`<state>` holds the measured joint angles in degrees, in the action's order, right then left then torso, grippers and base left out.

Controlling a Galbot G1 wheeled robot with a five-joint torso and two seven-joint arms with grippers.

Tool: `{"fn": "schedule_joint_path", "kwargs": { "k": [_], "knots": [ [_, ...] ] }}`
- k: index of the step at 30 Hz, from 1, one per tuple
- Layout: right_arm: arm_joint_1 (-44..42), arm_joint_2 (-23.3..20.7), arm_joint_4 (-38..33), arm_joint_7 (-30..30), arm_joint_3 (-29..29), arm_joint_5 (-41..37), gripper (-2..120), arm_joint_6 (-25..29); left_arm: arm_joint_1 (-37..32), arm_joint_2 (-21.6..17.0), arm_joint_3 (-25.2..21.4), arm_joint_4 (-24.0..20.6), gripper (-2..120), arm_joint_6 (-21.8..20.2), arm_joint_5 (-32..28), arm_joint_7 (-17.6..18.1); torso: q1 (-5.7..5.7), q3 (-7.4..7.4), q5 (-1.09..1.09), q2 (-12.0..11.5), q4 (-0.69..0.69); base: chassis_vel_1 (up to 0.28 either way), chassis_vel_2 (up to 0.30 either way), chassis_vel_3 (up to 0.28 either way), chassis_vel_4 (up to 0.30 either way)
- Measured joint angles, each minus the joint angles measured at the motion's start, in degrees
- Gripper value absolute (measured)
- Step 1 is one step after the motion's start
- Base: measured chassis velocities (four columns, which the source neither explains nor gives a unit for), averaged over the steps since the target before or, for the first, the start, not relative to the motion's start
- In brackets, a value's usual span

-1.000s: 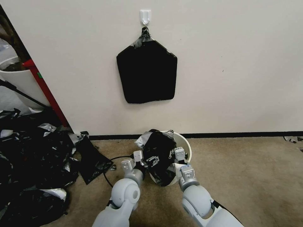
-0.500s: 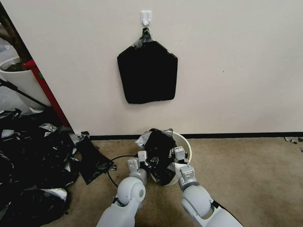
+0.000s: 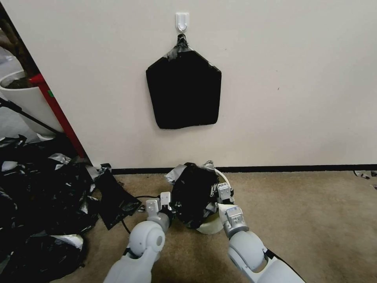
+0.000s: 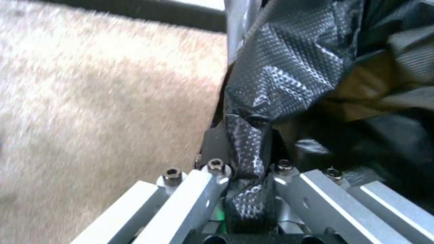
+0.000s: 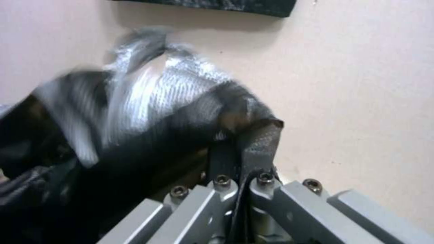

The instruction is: Place a trash bag onto the trash bin.

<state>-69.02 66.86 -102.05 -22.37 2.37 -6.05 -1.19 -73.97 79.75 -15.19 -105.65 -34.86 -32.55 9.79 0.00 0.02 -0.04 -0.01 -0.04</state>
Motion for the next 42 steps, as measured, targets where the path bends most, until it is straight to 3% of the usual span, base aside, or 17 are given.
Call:
{"fn": "schedule_joint_path", "kwargs": {
  "k": [4,16,24,32,42],
  "knots": [
    [0.25,-0.54,-0.66,0.5,-1.35,-1.85,0,0.01,0.03,-1.52,-1.55,-1.53,3,1.37,0.96,-3.71,0.0,-0.01,0.02,0.0,0.04,0.0,0.0,0.0,0.0],
    [-0.98,-2.83,-4.06,0.75,-5.04,-12.3,0,-2.08,0.94,-4.75,-5.38,-2.74,3,3.83,1.38,-9.44,0.0,-0.02,0.03,0.0,0.04,0.0,0.0,0.0,0.0],
    [-4.09,-3.36,-7.52,-1.27,-3.63,-24.44,0,-5.99,1.91,-5.01,-7.97,-3.43,4,8.36,-1.27,-11.31,0.0,-0.02,0.04,0.01,0.03,0.0,0.0,0.0,0.0],
    [-4.81,-3.29,-12.58,-2.29,-2.8,-29.27,0,-9.5,2.15,-5.01,-8.8,-3.13,4,9.27,-1.88,-12.39,0.0,-0.02,0.03,0.01,0.04,0.0,0.0,0.0,0.0],
    [-3.56,-2.85,-8.99,-1.26,-2.65,-38.71,0,-11.61,2.17,-5.16,-9.92,-4.24,4,8.28,-4.2,-14.54,0.0,-0.02,0.04,0.01,0.04,0.0,0.0,0.0,0.0]
  ]
}}
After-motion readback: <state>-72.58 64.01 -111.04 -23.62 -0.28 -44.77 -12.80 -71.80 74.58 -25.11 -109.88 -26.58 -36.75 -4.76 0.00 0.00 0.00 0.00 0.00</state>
